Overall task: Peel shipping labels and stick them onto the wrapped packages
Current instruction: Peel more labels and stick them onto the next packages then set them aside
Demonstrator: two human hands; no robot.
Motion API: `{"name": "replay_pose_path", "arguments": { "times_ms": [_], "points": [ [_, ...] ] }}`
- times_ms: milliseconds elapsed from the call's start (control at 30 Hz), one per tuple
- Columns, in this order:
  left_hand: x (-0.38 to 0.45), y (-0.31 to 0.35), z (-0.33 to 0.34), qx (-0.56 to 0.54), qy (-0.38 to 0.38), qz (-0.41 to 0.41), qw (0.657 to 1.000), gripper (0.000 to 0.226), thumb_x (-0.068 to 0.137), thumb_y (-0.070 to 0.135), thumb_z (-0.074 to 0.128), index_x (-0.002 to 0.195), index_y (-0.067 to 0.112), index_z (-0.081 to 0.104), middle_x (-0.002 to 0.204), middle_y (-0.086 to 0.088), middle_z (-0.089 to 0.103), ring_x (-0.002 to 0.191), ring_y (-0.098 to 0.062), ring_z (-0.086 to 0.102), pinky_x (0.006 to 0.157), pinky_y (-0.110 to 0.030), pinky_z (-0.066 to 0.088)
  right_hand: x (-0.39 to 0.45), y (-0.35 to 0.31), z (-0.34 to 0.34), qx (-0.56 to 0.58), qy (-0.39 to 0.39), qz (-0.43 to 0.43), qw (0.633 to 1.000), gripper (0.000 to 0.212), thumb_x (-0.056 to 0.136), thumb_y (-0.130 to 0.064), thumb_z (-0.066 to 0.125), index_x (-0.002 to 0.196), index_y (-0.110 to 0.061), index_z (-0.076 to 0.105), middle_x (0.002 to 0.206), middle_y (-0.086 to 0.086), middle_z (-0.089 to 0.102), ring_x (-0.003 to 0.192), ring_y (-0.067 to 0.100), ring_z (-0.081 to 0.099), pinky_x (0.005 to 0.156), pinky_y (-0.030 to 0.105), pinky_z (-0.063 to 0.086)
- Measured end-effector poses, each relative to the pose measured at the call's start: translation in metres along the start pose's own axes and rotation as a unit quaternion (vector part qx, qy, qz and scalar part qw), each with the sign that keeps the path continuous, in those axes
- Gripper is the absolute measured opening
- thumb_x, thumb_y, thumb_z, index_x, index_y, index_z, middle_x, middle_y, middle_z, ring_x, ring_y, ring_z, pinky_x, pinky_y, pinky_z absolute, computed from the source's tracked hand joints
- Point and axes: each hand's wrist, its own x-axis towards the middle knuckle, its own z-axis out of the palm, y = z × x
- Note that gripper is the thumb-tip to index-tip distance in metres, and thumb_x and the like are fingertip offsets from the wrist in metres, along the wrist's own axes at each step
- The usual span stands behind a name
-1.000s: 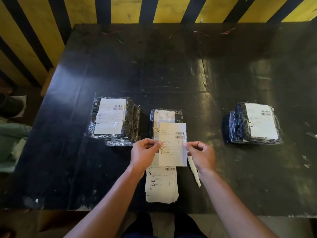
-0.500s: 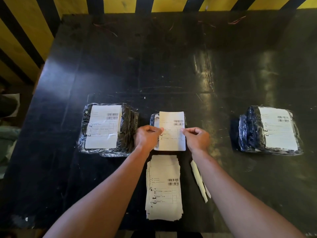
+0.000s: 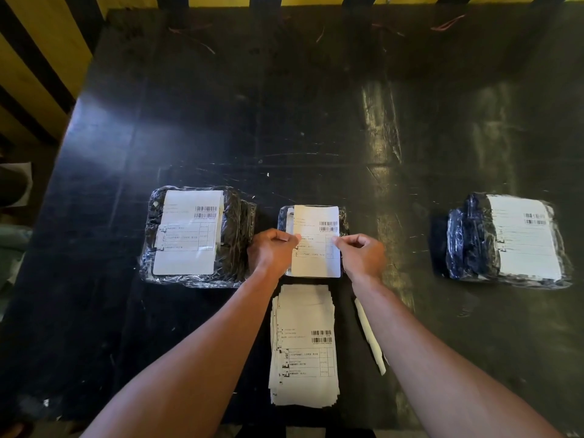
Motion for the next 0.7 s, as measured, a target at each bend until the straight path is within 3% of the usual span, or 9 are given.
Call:
{"name": "replay_pose_path", "arguments": {
  "times_ms": [133, 267, 433, 567, 700],
  "points": [
    [0.000, 0.001, 0.001, 0.005, 0.000, -0.002, 1.000, 0.011, 0.094, 0.032, 0.080, 0.099, 0.024, 0.076, 0.113, 0.004, 0.078, 0.087, -0.013, 0.070, 0.054, -0.017, 0.050, 0.001, -0.001, 0.002, -0.012, 0.001, 0.005, 1.000, 0.020, 0.089, -0.027, 0.083, 0.077, -0.019, 0.070, 0.090, -0.005, 0.076, 0.084, 0.015, 0.072, 0.069, 0.039, 0.064],
    [0.001, 0.001, 0.001, 0.017, 0.002, -0.001, 1.000, 0.011, 0.093, 0.033, 0.080, 0.099, 0.024, 0.076, 0.114, 0.003, 0.078, 0.090, -0.015, 0.071, 0.057, -0.019, 0.052, 0.003, -0.003, 0.003, -0.028, 0.015, -0.001, 0.999, 0.017, 0.087, -0.027, 0.084, 0.078, -0.018, 0.073, 0.085, -0.007, 0.075, 0.081, 0.015, 0.071, 0.068, 0.036, 0.060],
    [0.004, 0.001, 0.002, 0.034, 0.009, 0.005, 0.999, 0.012, 0.091, 0.034, 0.082, 0.089, 0.027, 0.073, 0.110, 0.002, 0.079, 0.090, -0.018, 0.073, 0.076, -0.034, 0.066, 0.006, -0.008, 0.004, -0.048, 0.012, 0.004, 0.999, 0.018, 0.085, -0.027, 0.084, 0.075, -0.019, 0.072, 0.082, -0.006, 0.075, 0.077, 0.016, 0.072, 0.071, 0.041, 0.065],
    [0.003, 0.003, 0.003, 0.040, 0.019, 0.014, 0.999, 0.020, 0.090, 0.033, 0.083, 0.082, 0.027, 0.066, 0.099, 0.004, 0.077, 0.084, -0.017, 0.072, 0.077, -0.039, 0.067, 0.008, -0.012, 0.002, -0.077, 0.015, -0.007, 0.997, 0.019, 0.084, -0.028, 0.086, 0.082, -0.017, 0.070, 0.086, -0.003, 0.075, 0.073, 0.012, 0.068, 0.062, 0.033, 0.058],
    [-0.001, 0.003, 0.001, 0.076, 0.057, 0.023, 0.995, 0.035, 0.088, 0.039, 0.084, 0.088, 0.026, 0.052, 0.090, 0.004, 0.068, 0.078, -0.016, 0.069, 0.073, -0.039, 0.067, 0.010, -0.011, -0.008, -0.101, 0.032, -0.008, 0.994, 0.051, 0.078, -0.039, 0.091, 0.105, -0.016, 0.054, 0.087, -0.006, 0.061, 0.070, 0.007, 0.057, 0.053, 0.028, 0.043]
  ]
}}
